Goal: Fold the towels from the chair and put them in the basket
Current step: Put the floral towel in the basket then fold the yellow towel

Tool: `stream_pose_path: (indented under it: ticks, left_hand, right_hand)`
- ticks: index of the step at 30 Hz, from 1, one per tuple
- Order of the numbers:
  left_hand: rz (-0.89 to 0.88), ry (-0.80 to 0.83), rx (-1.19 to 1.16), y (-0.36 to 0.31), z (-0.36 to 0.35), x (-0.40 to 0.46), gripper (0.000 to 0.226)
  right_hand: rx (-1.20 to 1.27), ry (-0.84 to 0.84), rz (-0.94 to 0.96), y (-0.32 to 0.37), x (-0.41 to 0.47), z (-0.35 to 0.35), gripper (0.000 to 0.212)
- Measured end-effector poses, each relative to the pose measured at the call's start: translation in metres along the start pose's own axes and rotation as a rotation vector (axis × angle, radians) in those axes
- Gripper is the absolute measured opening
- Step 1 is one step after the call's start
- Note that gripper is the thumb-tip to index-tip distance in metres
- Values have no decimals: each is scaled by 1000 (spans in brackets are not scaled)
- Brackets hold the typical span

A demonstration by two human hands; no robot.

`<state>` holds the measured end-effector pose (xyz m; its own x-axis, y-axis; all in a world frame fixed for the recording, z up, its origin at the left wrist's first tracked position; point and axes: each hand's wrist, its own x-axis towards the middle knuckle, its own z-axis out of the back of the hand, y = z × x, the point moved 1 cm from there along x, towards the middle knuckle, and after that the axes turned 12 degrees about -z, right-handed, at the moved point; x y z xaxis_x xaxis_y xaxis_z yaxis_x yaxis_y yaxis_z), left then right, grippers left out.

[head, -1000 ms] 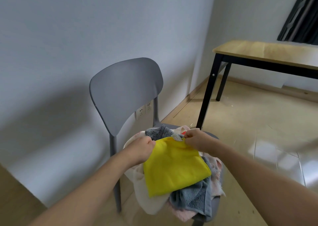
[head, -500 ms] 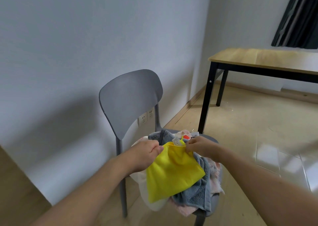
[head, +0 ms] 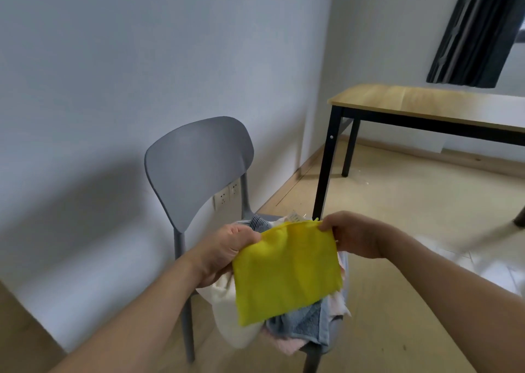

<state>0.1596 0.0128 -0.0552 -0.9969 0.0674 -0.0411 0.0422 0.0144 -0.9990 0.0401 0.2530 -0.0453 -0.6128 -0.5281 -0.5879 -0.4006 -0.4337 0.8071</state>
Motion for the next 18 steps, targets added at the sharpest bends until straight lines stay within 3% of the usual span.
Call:
stream_pose_path:
  ticks: [2, 6, 8, 10, 13, 15, 18]
  left_hand:
    - [-6, -18, -20, 7, -4, 4, 21]
    - [84, -151, -9, 28, -8, 14, 23]
    - [180, -236, -27, 43, -12, 14, 20]
    - [224, -318, -27, 59, -11, 12, 16]
    - [182, -396, -3, 74, -2, 9, 15]
    - [139, -370, 44, 77, 4, 9, 21]
    - [130, -172, 74, 71, 6, 9, 32]
  right_hand:
    - [-42, -48, -21, 7, -1, 12, 52]
    - [-202, -383, 45, 23, 23, 16, 33]
    - [-299, -542, 106, 25, 43, 2, 33]
    - [-368, -595, 172, 11, 61, -20, 38]
    - [-705, -710, 265, -32, 74, -48, 44]
    - [-833, -789, 436, -63, 68, -64, 35]
    - [-825, -760, 607, -94, 46, -84, 28]
